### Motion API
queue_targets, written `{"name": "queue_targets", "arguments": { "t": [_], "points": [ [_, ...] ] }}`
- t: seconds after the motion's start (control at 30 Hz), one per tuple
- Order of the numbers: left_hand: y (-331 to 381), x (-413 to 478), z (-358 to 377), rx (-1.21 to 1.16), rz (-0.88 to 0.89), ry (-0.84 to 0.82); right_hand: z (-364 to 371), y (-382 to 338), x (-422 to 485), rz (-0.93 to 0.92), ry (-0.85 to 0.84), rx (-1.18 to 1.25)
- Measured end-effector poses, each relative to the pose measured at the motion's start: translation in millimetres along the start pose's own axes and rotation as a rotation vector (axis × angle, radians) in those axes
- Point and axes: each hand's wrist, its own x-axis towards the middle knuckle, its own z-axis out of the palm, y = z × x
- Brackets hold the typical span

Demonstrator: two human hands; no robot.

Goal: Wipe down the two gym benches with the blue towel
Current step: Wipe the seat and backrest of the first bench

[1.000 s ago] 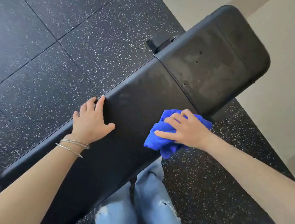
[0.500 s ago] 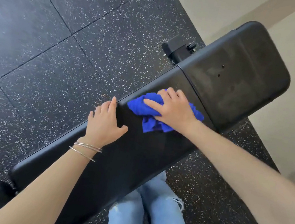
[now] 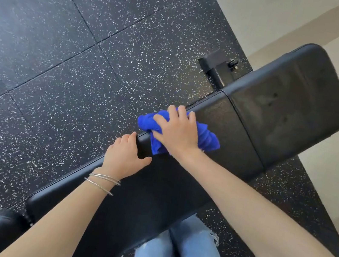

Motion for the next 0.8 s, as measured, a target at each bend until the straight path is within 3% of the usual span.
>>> {"name": "queue_targets", "arguments": {
  "t": [0.1,0.2,0.27,0.33,0.4,0.47,0.53,0.63,0.8],
  "points": [
    [0.9,1.7,-4.7,0.018,0.016,-0.025,0.3,39.1,14.1,-0.152,0.053,-0.089],
    [7.0,7.9,-7.4,0.036,0.056,-0.048,-3.0,107.8,25.4,-0.038,0.091,-0.157],
    [15.3,13.0,-7.7,0.039,0.082,-0.052,-7.4,155.8,24.1,0.138,0.089,-0.207],
    [25.9,18.7,-8.6,0.046,0.118,-0.045,-10.5,188.9,15.9,0.451,0.035,-0.097],
    [35.8,24.7,-9.6,0.047,0.149,-0.038,-9.6,196.9,-1.8,0.822,0.056,0.036],
    [46.7,29.2,-9.2,0.054,0.164,-0.032,-3.5,181.9,-28.8,0.965,0.085,0.066],
    [56.5,32.6,-8.4,0.067,0.169,-0.024,6.2,154.1,-60.3,0.871,0.151,0.058],
    [68.7,37.5,-9.1,0.059,0.179,-0.018,16.9,116.5,-91.9,0.559,0.144,-0.022],
    [90.8,47.0,-13.4,0.051,0.222,-0.012,16.9,148.6,-36.8,0.343,0.221,0.003]
  ]
}}
